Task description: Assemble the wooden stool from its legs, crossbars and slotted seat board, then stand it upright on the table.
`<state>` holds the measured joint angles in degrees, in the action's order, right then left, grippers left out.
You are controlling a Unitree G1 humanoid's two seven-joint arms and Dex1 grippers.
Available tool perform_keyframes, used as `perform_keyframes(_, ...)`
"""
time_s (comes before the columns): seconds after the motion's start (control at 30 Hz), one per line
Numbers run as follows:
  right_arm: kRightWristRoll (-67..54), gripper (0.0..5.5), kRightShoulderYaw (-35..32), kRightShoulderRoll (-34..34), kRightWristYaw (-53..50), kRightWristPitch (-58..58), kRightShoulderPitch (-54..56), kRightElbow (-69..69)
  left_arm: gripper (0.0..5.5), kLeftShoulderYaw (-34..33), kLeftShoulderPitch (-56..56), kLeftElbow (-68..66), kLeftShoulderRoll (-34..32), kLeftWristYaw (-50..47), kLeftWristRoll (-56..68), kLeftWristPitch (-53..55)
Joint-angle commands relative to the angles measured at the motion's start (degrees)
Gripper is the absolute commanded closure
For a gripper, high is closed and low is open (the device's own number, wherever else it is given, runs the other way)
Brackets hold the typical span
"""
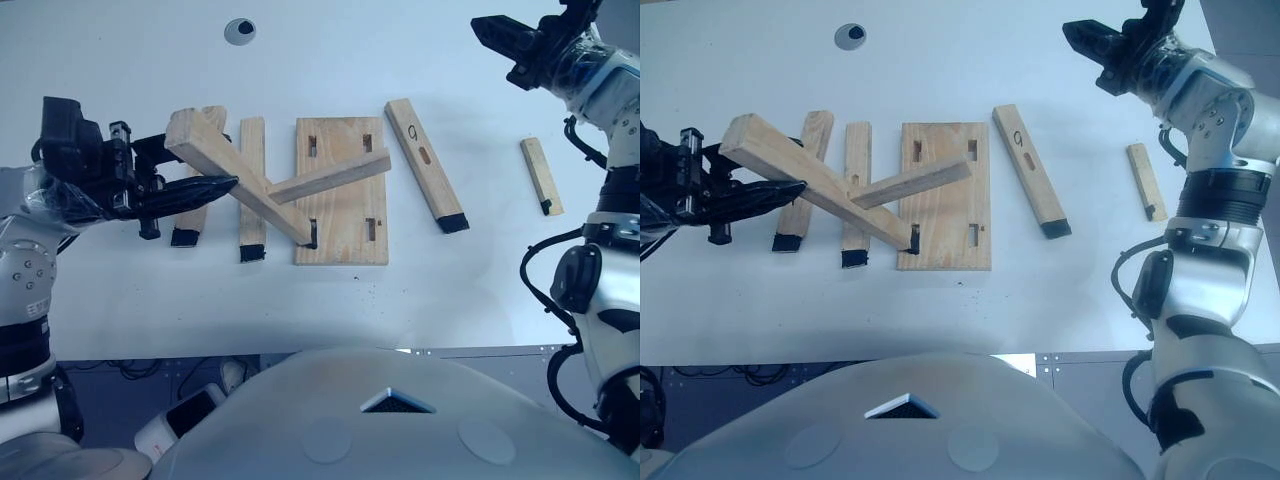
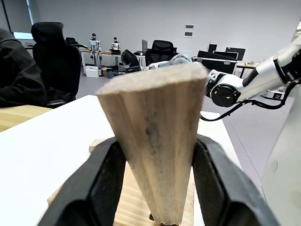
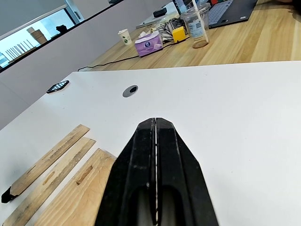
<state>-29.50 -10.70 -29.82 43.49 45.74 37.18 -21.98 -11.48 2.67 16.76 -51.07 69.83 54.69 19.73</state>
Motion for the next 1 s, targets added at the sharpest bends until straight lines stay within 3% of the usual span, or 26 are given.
perform_keyframes(0.03, -1.2, 5.5, -0.8, 0.9, -0.9, 1.3, -1.2, 3.1, 3.51, 6.4, -0.1, -4.3, -5.3, -2.0, -19.0, -2.7)
perform_keyframes(0.3, -1.8, 5.5, -1.3, 1.8, -1.9, 2.0, -3.6, 5.6, 3.51, 7.8, 0.3, -4.1, -6.8, -1.9, -23.2, -7.9)
perform_keyframes(0.57, -3.3, 5.5, -3.4, 3.7, -5.1, 2.0, -7.4, 9.4, 3.51, 10.6, 6.5, 5.4, -7.1, -5.4, -26.0, -8.1)
perform_keyframes(0.87, -5.0, 5.5, -5.4, 7.7, -10.2, 0.1, -13.1, 14.4, 3.51, 23.3, 5.0, -2.9, -8.3, -13.0, -40.0, -6.3)
perform_keyframes(1.0, -5.2, 5.5, -5.6, 8.3, -11.1, -1.2, -13.5, 14.1, 3.51, 26.0, 2.4, -4.5, -6.7, -17.2, -40.5, -3.7)
